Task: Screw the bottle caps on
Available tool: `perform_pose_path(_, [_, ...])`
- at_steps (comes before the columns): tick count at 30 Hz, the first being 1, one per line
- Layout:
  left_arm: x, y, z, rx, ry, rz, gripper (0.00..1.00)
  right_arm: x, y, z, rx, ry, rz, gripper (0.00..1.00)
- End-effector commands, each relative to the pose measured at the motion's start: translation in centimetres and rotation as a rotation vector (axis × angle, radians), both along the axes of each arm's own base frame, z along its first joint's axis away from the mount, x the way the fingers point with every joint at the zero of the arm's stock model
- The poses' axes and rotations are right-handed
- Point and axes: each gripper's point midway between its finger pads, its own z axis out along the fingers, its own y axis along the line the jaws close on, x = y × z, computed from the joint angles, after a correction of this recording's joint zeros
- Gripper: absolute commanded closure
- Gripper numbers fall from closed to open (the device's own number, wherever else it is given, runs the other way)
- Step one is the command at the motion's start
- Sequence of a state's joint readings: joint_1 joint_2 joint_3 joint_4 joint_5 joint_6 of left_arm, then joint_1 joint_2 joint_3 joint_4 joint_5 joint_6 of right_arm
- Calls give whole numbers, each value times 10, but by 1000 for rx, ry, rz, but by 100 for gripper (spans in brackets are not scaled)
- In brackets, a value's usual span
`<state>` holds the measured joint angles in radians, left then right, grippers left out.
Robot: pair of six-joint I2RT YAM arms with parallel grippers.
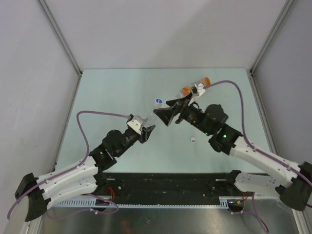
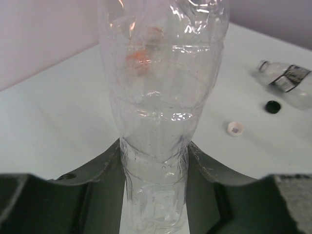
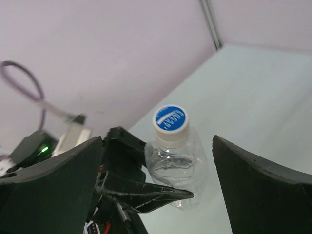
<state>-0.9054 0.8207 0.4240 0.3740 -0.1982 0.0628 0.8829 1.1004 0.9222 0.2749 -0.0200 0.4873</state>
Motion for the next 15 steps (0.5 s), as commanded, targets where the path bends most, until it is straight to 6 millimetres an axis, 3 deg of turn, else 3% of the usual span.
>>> perform_pose_path(1, [-27,-18,24,-89,-32,-241,100,-41,-20,50,-40,-320,143,1])
perform_pose_path(3, [-41,-22,24,-71,-61,-348,100,-56,-24,45,-123,-439,222,3])
perform_pose_path(9, [-113,-34,23,-24,-191,-769,100,-120,-42,21,-268,-771,596,9])
perform_pose_path(12, [-123,-34,22,-18,-209,-822,100,-144,-49,13,-271,-833,718,10])
perform_pose_path(15, [-130,-35,19,-11,-209,-868,100,-156,-52,11,-260,-860,776,12])
